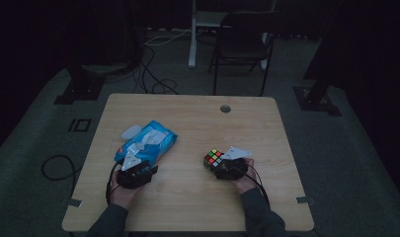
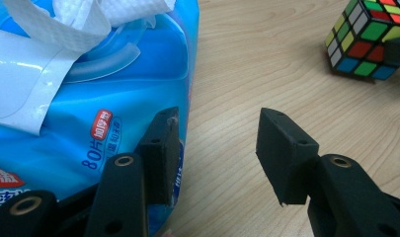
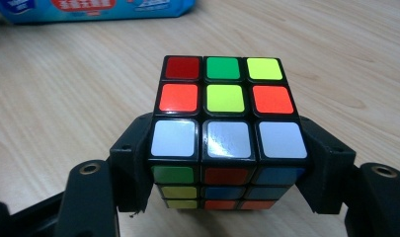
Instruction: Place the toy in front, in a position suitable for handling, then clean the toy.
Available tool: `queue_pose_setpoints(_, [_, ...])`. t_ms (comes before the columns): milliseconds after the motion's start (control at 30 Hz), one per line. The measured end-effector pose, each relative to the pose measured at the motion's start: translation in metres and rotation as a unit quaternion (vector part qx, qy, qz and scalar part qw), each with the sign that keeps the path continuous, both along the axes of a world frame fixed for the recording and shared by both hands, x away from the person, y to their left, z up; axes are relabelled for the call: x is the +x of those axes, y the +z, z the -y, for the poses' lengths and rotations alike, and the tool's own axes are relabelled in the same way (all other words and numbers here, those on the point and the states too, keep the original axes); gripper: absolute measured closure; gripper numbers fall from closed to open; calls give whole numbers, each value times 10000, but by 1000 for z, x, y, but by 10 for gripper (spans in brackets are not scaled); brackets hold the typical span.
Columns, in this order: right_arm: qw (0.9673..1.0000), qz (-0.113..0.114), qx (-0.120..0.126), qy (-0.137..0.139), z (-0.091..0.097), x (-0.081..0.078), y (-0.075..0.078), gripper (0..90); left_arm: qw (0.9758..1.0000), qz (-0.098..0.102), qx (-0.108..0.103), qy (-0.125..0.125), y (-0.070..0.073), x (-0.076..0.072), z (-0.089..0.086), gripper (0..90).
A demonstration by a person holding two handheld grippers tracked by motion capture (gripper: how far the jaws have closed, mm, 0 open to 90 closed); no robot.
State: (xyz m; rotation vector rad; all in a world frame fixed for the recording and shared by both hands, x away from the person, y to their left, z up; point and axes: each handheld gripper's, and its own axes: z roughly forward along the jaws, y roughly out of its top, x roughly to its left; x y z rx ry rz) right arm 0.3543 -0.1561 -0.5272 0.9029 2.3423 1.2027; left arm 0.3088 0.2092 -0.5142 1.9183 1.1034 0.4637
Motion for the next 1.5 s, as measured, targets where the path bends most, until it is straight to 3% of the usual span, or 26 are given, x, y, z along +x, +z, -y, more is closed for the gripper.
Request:
queue_pose_setpoints(433, [9998, -97, 3, 172, -7, -8, -7, 342, 9998, 183, -44, -110, 13, -3, 2, 509])
queue_pose_setpoints(867, [9997, -98, 28, 211, -8, -8, -8, 340, 9981, 600, -23, 105, 43, 4, -12, 472])
queue_pose_setpoints(1100, [9997, -96, 28, 213, -8, -7, -8, 340, 9961, 828, 161, 269, 63, 19, -19, 450])
queue_pose_setpoints(1267, [9997, -97, 36, 217, -8, -7, -8, 339, 9951, 872, 395, 231, 72, 34, -21, 435])
queue_pose_setpoints(1333, [9997, -98, 34, 219, -8, -7, -8, 340, 9952, 824, 493, 166, 73, 41, -20, 424])
queue_pose_setpoints(1500, [9997, -115, 53, 214, -8, -7, -9, 339, 9969, 609, 499, -52, 70, 58, -18, 391])
